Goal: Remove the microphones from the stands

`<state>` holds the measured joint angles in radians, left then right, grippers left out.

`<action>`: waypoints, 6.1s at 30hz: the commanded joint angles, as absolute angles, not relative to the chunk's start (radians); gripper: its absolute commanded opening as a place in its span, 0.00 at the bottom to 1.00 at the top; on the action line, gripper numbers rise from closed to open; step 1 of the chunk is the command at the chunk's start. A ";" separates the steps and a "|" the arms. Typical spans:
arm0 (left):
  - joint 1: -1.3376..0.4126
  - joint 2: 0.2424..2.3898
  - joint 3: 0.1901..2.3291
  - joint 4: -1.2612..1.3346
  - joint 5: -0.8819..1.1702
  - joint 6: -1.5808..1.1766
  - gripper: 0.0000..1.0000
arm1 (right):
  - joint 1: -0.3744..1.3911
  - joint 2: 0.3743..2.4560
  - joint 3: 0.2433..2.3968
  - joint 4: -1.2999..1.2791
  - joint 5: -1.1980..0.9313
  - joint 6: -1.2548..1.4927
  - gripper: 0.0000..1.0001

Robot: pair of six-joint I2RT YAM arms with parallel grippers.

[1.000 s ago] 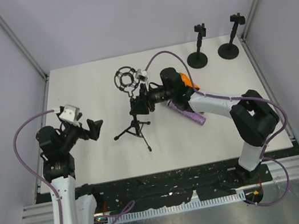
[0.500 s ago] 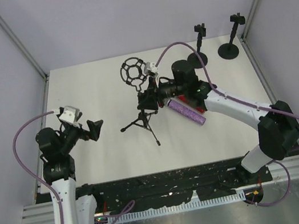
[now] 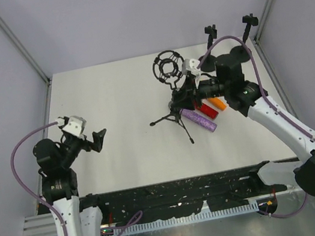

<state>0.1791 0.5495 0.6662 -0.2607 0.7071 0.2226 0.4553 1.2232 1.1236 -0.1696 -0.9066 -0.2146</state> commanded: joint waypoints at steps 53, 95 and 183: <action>0.187 0.440 0.584 -0.308 0.758 0.210 1.00 | -0.199 1.265 0.908 0.491 -0.195 0.018 0.05; 0.259 0.477 0.572 -0.282 0.792 0.175 1.00 | -0.199 1.732 0.991 0.744 -0.230 -0.034 0.05; 0.261 0.485 0.808 -0.546 0.651 0.175 1.00 | -0.219 0.651 0.808 -0.299 -0.330 -0.272 0.95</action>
<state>0.2516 0.4927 0.7521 -0.5194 0.7025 0.1905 -0.2146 0.7158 0.7704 -0.2535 -0.3378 -0.2996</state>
